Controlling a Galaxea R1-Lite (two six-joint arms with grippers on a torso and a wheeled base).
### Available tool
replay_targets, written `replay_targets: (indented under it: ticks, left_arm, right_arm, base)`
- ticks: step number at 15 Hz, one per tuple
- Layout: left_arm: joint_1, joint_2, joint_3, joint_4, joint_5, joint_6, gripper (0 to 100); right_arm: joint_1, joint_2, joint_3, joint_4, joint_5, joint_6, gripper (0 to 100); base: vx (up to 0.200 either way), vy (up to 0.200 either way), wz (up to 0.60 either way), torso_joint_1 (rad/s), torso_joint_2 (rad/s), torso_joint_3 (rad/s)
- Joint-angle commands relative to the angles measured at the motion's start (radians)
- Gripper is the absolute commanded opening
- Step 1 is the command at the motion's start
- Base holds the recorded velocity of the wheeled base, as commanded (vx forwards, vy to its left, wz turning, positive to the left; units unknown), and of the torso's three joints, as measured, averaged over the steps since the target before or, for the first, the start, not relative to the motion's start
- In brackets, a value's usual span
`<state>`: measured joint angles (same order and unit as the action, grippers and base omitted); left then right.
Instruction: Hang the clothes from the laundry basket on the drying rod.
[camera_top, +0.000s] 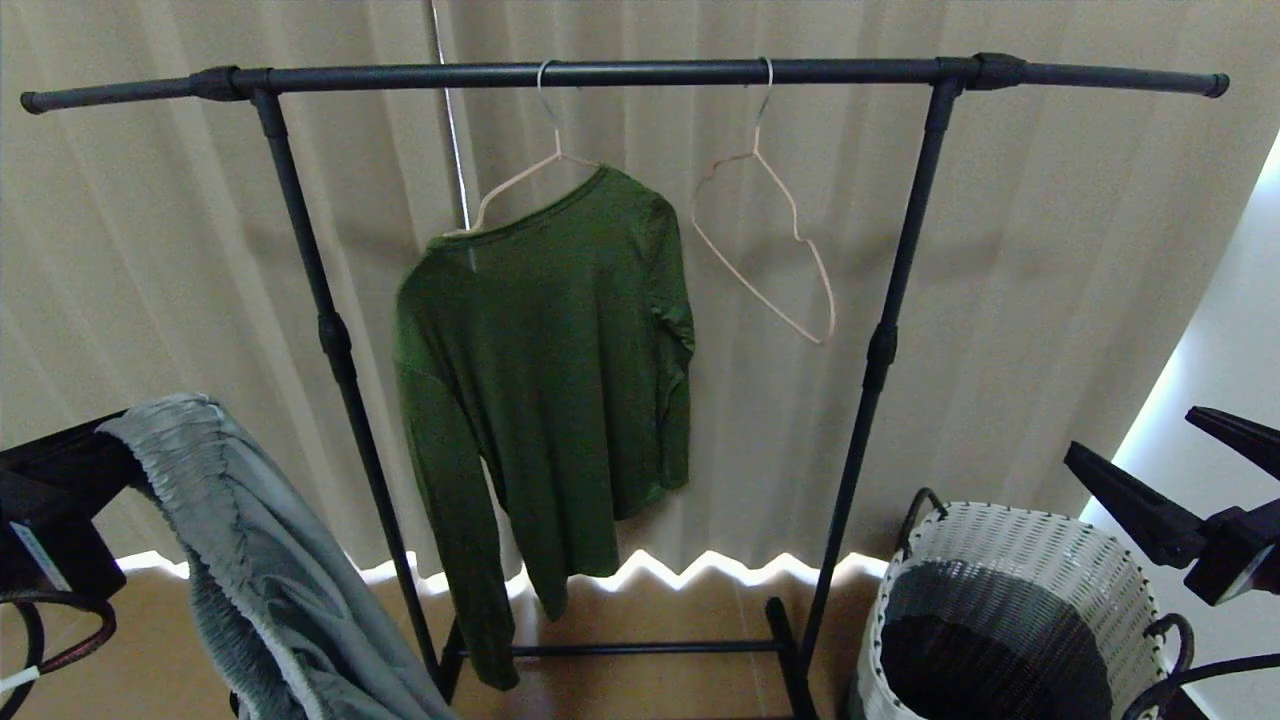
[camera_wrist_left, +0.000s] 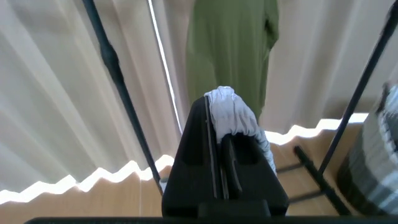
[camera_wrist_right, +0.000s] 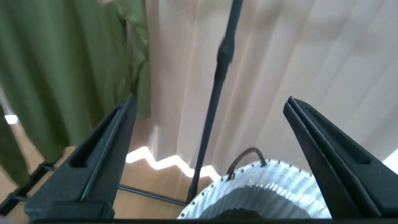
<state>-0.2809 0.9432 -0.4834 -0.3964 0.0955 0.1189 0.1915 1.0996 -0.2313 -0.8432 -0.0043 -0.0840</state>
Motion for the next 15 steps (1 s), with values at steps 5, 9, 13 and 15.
replay_targets:
  ticks: [5,9,13,15]
  left_arm:
    - [0.0,-0.001,0.006,-0.001,0.0,0.002,0]
    - [0.0,-0.001,0.009,-0.001,0.0,0.002,0]
    - [0.002,-0.006,0.011,-0.001,0.0,-0.004,0]
    - [0.009,-0.021,0.032,-0.001,0.001,-0.005,0]
  right_arm:
    - [0.0,0.003,0.006,0.0,0.0,-0.002,100]
    - [0.0,0.003,0.006,0.0,0.0,-0.002,100]
    - [0.0,0.003,0.007,-0.002,-0.002,-0.002,100]
    - [0.002,-0.049,0.026,0.0,-0.002,-0.002,100]
  base:
    - [0.0,0.0,0.0,0.187,-0.46,-0.29]
    - [0.0,0.0,0.0,0.206,-0.48,-0.276]
    - [0.0,0.0,0.0,0.228,-0.51,-0.281]
    - [0.0,0.0,0.0,0.232,-0.52,-0.283]
